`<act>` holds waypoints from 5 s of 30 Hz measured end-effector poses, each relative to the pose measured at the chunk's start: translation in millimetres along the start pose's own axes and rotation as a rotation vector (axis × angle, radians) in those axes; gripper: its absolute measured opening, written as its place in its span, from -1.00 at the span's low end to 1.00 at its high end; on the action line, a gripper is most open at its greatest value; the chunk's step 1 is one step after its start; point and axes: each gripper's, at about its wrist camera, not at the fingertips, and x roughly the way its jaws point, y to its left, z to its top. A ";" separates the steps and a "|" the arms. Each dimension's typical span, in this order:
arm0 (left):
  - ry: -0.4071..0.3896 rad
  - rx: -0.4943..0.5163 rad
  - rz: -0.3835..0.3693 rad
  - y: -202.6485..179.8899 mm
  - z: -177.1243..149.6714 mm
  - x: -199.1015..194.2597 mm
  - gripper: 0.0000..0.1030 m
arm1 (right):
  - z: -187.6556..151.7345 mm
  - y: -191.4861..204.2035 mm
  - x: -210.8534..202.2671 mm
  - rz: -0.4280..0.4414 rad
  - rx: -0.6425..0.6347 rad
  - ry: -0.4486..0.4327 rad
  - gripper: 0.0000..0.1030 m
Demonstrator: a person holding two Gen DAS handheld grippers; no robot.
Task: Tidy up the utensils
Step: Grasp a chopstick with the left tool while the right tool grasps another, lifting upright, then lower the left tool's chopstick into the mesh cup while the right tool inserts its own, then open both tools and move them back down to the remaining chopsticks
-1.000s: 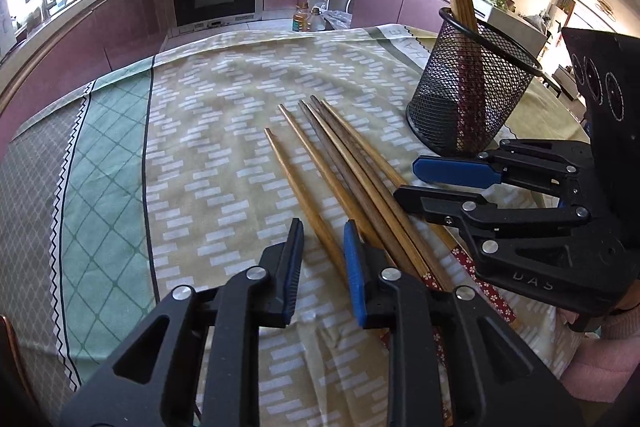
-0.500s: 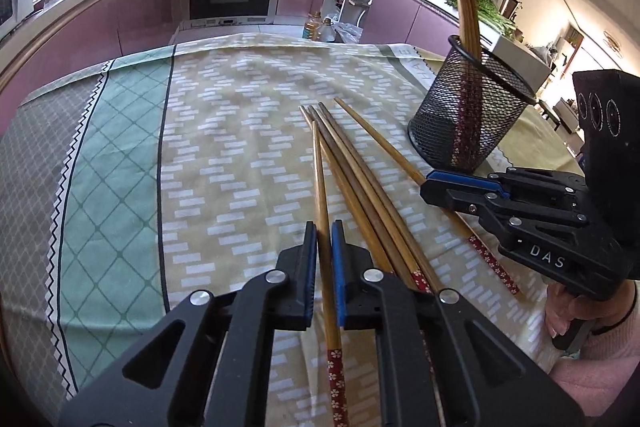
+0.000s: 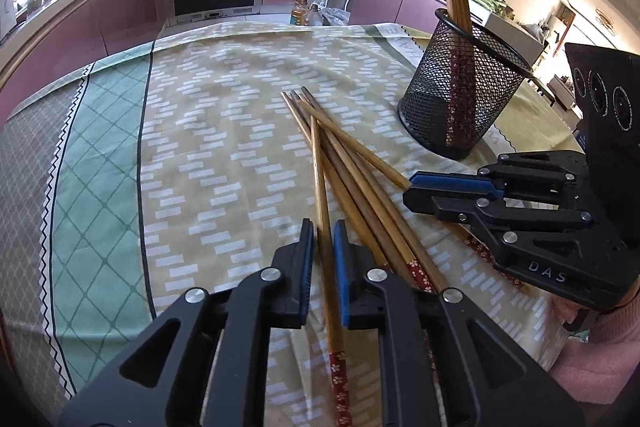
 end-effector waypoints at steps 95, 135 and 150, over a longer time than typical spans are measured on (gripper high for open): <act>-0.248 0.209 -0.172 -83.6 145.0 -64.5 -0.86 | 68.6 -90.8 -118.5 -0.097 0.152 -0.407 -0.89; -0.188 0.017 0.067 7.4 5.6 -52.4 -0.18 | -10.2 -2.0 -38.0 0.056 0.009 -0.126 -0.14; -0.106 -0.012 0.056 6.9 -9.3 -26.1 -0.18 | -16.6 6.0 -8.7 0.021 0.020 -0.041 -0.21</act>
